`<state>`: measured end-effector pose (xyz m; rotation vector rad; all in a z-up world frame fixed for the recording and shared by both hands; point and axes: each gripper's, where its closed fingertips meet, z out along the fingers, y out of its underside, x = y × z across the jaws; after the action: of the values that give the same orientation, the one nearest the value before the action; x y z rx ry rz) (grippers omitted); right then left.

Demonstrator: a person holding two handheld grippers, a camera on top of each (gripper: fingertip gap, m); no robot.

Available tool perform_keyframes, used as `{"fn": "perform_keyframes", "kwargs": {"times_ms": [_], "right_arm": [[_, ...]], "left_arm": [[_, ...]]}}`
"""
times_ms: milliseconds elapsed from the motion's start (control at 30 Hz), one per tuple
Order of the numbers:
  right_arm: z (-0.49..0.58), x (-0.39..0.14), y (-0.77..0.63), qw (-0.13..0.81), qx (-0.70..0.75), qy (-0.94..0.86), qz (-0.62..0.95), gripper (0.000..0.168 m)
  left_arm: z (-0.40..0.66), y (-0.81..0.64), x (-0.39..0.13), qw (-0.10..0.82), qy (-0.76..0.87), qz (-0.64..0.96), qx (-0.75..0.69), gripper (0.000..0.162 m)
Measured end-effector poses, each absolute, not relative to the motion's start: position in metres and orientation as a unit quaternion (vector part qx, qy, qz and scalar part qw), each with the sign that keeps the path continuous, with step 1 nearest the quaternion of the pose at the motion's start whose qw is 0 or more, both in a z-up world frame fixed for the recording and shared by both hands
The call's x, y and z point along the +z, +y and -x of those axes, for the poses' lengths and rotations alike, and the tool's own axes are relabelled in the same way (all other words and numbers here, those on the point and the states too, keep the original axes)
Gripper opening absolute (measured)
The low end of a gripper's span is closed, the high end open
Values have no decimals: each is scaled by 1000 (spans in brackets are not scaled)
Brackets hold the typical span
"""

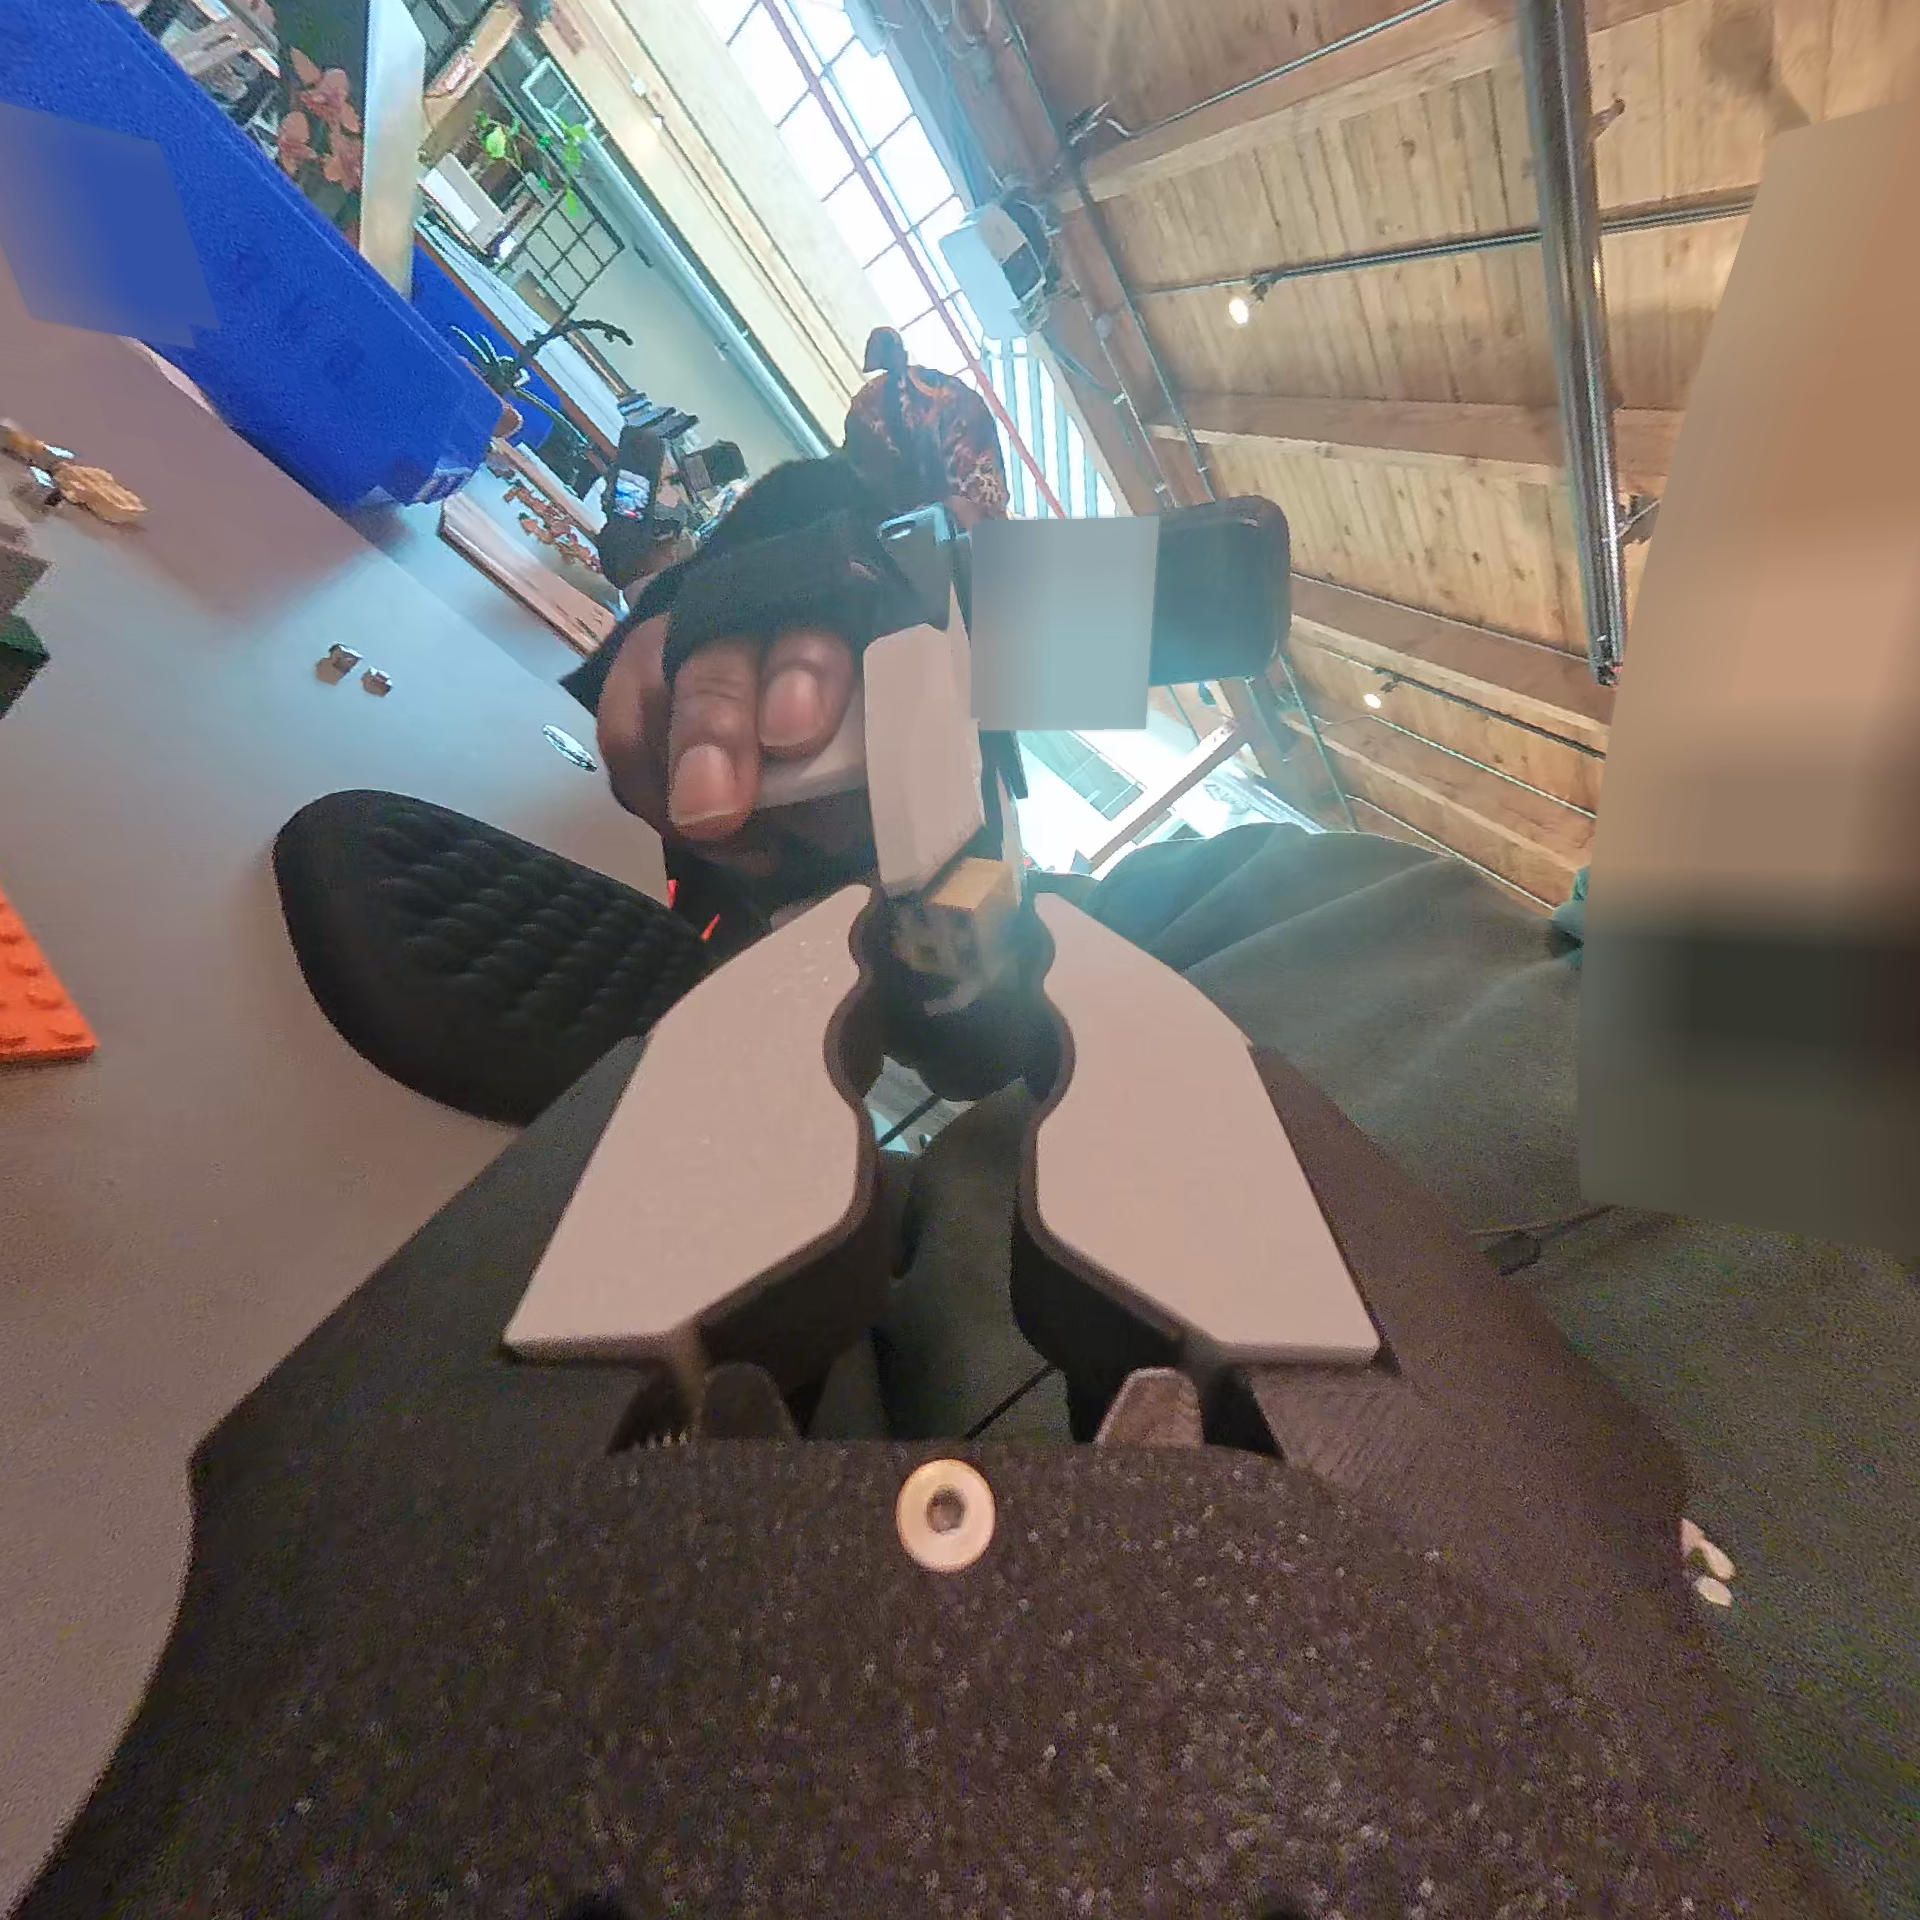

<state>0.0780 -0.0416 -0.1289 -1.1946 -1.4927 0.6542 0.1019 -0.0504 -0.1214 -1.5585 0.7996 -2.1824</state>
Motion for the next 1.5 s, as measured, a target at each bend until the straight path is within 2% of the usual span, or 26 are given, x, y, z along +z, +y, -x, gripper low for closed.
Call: {"fn": "perform_keyframes", "kwargs": {"times_ms": [200, 333, 767, 1100, 1233, 1367, 1500], "right_arm": [[-82, -130, -43, 546, 217, -632, 505, 24], [-83, -134, -48, 546, 196, -647, 495, 17], [-86, -139, -64, 486, 294, -655, 498, 17], [-89, -133, -65, 518, 273, -649, 486, 17], [-121, -116, -60, 551, 281, -608, 497, 16], [-128, -129, -64, 552, 291, -589, 514, 17], [-121, -126, -61, 571, 303, -579, 498, 16]], "left_arm": [[-104, -53, -129, 162, 292, 567, -753, 23], [-106, -56, -131, 155, 306, 568, -748, 22], [-106, -72, -139, 158, 401, 582, -690, 23], [-105, -74, -136, 158, 411, 575, -689, 22], [-76, -49, -151, 195, 381, 606, -670, 8], [-65, -50, -164, 187, 362, 624, -666, 8], [-78, -55, -152, 184, 357, 602, -690, 10]]}}
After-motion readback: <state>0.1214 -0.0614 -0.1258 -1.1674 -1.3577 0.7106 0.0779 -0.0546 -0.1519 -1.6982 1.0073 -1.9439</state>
